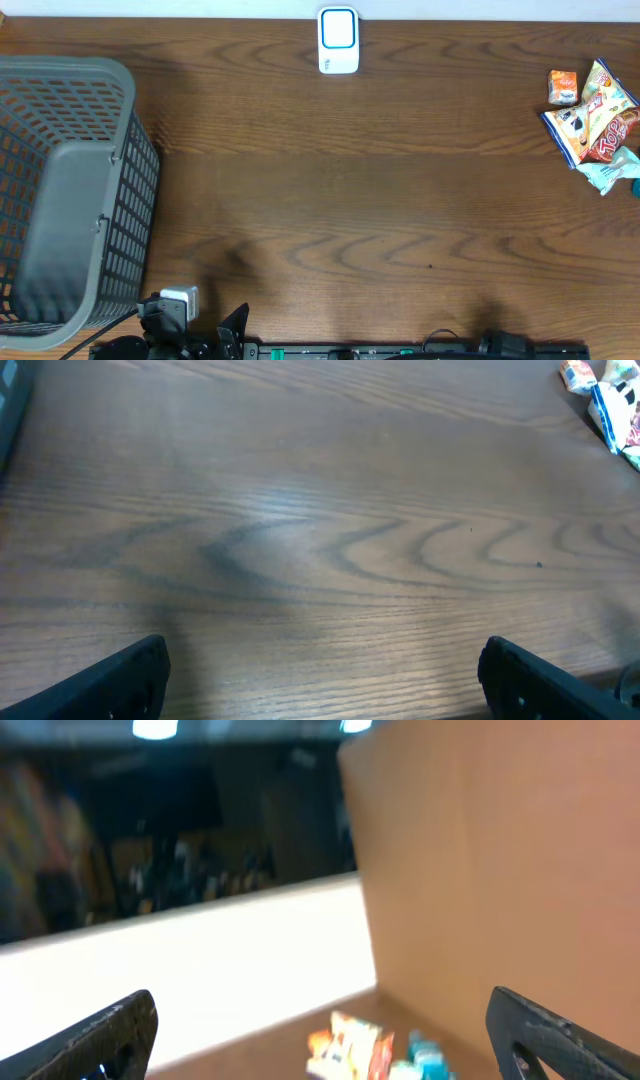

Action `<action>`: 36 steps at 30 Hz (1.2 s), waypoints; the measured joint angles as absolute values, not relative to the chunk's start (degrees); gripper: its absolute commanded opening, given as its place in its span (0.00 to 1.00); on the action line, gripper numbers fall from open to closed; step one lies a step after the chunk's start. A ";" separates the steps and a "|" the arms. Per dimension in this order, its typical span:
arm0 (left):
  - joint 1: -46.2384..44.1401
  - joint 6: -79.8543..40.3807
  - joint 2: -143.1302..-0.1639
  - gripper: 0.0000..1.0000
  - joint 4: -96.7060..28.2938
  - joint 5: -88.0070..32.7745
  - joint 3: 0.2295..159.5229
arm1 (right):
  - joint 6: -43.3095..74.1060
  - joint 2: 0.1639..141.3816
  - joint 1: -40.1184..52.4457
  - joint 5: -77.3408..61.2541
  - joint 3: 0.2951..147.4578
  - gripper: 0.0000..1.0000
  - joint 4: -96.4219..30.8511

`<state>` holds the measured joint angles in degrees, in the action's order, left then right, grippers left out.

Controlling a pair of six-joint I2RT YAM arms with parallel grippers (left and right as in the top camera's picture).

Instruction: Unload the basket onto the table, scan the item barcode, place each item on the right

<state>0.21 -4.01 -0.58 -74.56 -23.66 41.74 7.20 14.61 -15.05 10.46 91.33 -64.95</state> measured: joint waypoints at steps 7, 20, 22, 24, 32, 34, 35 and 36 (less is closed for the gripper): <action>0.21 -4.01 -0.58 0.98 -74.59 -23.66 41.74 | 12.51 12.84 -11.31 6.98 71.40 0.99 -55.90; 0.21 -4.01 -0.58 0.98 -74.63 -23.68 41.74 | 20.47 0.84 -7.42 6.00 31.14 0.99 -19.05; 0.21 -4.01 -0.58 0.98 -74.59 -23.68 41.74 | 21.17 0.75 -7.42 6.09 26.28 0.99 -15.07; 0.21 -4.01 -0.58 0.98 -74.59 -23.68 41.74 | 21.78 0.71 -7.42 6.50 21.19 0.99 -11.53; 0.21 -4.01 -0.58 0.98 -74.59 -23.66 41.74 | 22.61 0.69 -7.42 8.86 6.13 0.99 -1.50; 0.21 -4.01 -0.58 0.98 -74.59 -23.66 41.74 | 22.61 0.69 -7.42 9.32 4.12 0.99 -0.34; 0.21 -4.01 -0.58 0.98 -74.59 -23.66 41.74 | 22.61 0.69 -7.42 9.58 3.14 0.99 -0.14; 0.21 -4.01 -0.58 0.98 -74.56 -23.66 41.74 | 22.61 0.69 -7.42 9.76 2.48 0.99 -0.16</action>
